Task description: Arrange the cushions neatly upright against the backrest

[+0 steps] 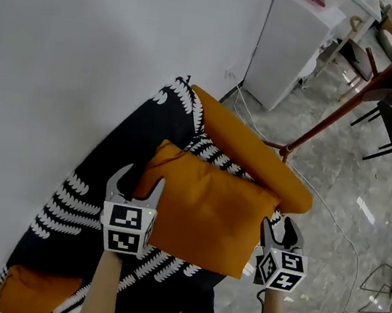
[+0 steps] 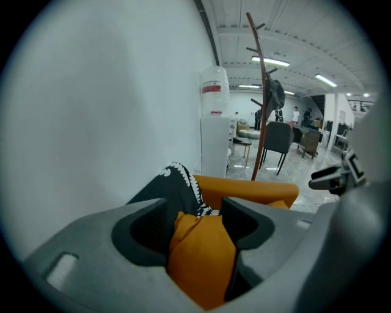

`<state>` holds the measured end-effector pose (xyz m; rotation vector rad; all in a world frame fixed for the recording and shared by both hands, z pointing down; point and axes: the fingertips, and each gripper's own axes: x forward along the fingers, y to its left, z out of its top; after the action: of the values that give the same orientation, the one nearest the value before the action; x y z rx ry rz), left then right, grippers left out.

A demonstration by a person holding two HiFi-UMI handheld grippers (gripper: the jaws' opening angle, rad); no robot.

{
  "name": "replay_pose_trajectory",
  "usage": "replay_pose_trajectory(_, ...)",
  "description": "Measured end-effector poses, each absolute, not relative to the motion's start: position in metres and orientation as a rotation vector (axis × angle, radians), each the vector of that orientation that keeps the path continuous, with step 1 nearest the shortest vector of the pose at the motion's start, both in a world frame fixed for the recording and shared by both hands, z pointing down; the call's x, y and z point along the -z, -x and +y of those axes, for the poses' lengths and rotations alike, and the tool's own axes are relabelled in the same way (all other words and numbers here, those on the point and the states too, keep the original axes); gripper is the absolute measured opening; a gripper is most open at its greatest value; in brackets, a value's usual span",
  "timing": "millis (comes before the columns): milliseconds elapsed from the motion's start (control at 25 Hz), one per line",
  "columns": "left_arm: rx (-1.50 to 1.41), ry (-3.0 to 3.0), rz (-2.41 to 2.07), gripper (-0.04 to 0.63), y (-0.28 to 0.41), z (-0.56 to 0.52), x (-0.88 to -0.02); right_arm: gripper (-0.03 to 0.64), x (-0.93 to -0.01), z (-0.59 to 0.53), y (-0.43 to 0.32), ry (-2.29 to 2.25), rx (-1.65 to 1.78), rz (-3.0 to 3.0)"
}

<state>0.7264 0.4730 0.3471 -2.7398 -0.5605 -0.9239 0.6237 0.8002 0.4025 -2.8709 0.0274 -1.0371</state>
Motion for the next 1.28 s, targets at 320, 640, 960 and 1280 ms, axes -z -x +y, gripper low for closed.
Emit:
replay_pose_trajectory(320,1.136,2.647,-0.601,0.311,-0.760,0.468,-0.452,0.290,-0.477,0.803,-0.640,2.796,1.189,0.023)
replay_pose_trajectory(640,1.283,2.518,-0.649,0.311,-0.776,0.470,-0.536,0.293,-0.546,0.814,-0.641,2.717,1.314,0.004)
replay_pose_trajectory(960,1.299,2.414,-0.702,0.310,-0.783,0.477,-0.580,0.334,-0.596,0.818,-0.648,2.643,1.461,0.093)
replay_pose_trajectory(1280,1.425,2.395,-0.661,0.260,-0.776,0.478,-0.601,0.329,-0.609,0.816,-0.653,2.613,1.491,0.104)
